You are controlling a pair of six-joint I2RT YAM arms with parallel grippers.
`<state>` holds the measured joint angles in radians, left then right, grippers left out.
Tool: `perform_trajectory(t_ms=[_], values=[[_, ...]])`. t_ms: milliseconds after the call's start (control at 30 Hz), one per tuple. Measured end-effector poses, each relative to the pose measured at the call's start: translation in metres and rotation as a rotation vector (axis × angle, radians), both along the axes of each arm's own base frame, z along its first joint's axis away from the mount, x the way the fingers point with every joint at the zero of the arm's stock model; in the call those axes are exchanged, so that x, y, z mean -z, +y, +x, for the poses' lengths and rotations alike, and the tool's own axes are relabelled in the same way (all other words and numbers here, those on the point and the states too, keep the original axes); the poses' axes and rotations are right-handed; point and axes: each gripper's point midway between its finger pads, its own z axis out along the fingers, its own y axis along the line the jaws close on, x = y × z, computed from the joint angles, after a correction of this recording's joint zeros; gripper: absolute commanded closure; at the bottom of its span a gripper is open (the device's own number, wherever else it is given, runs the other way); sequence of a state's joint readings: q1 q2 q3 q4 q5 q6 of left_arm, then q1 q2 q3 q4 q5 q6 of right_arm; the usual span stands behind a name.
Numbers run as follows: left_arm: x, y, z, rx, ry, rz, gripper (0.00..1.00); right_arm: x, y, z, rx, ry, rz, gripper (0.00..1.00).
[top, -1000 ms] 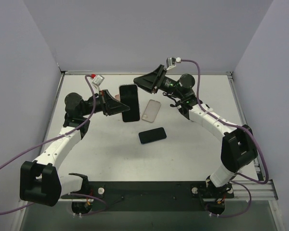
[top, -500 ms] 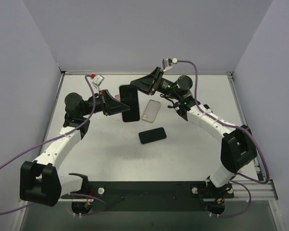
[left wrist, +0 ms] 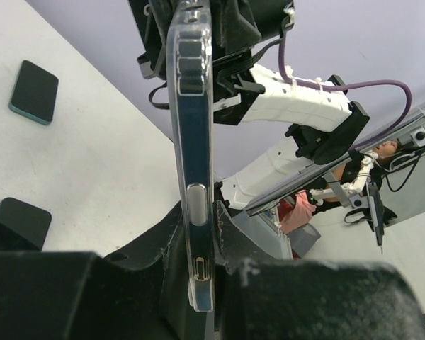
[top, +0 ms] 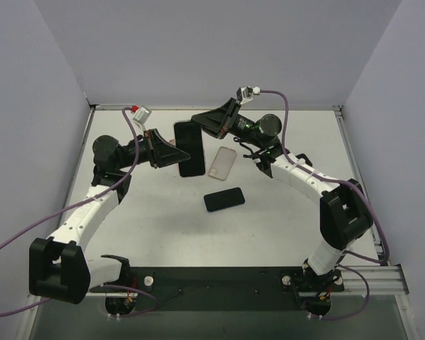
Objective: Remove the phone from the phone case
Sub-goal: Remove the phone case from the phone.
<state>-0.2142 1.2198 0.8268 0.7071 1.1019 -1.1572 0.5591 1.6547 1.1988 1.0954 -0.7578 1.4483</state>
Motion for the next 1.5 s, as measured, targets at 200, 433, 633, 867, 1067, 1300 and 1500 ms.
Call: perform_trajectory(t_ms=[200, 433, 633, 867, 1067, 1300, 1500], values=[[-0.003, 0.004, 0.017, -0.032, 0.016, 0.013, 1.00, 0.004, 0.007, 0.023, -0.029, 0.271, 0.176, 1.00], [-0.015, 0.005, 0.029, -0.047, 0.000, 0.031, 1.00, -0.010, 0.007, 0.036, 0.004, 0.389, 0.302, 1.00], [-0.041, 0.005, 0.030, -0.054, -0.101, 0.033, 1.00, -0.043, 0.006, 0.034, 0.000, 0.366, 0.389, 1.00], [-0.057, 0.005, 0.027, -0.045, -0.142, 0.045, 1.00, -0.059, 0.002, 0.030, -0.005, 0.358, 0.441, 1.00], [-0.068, 0.005, 0.022, -0.023, -0.164, 0.051, 1.00, -0.070, -0.001, 0.024, -0.013, 0.346, 0.474, 1.00], [-0.079, 0.005, 0.022, -0.010, -0.191, 0.049, 1.00, -0.081, -0.003, 0.022, -0.015, 0.337, 0.501, 1.00], [-0.097, 0.004, 0.019, 0.018, -0.237, 0.049, 1.00, -0.099, -0.006, 0.017, -0.022, 0.310, 0.551, 1.00]])
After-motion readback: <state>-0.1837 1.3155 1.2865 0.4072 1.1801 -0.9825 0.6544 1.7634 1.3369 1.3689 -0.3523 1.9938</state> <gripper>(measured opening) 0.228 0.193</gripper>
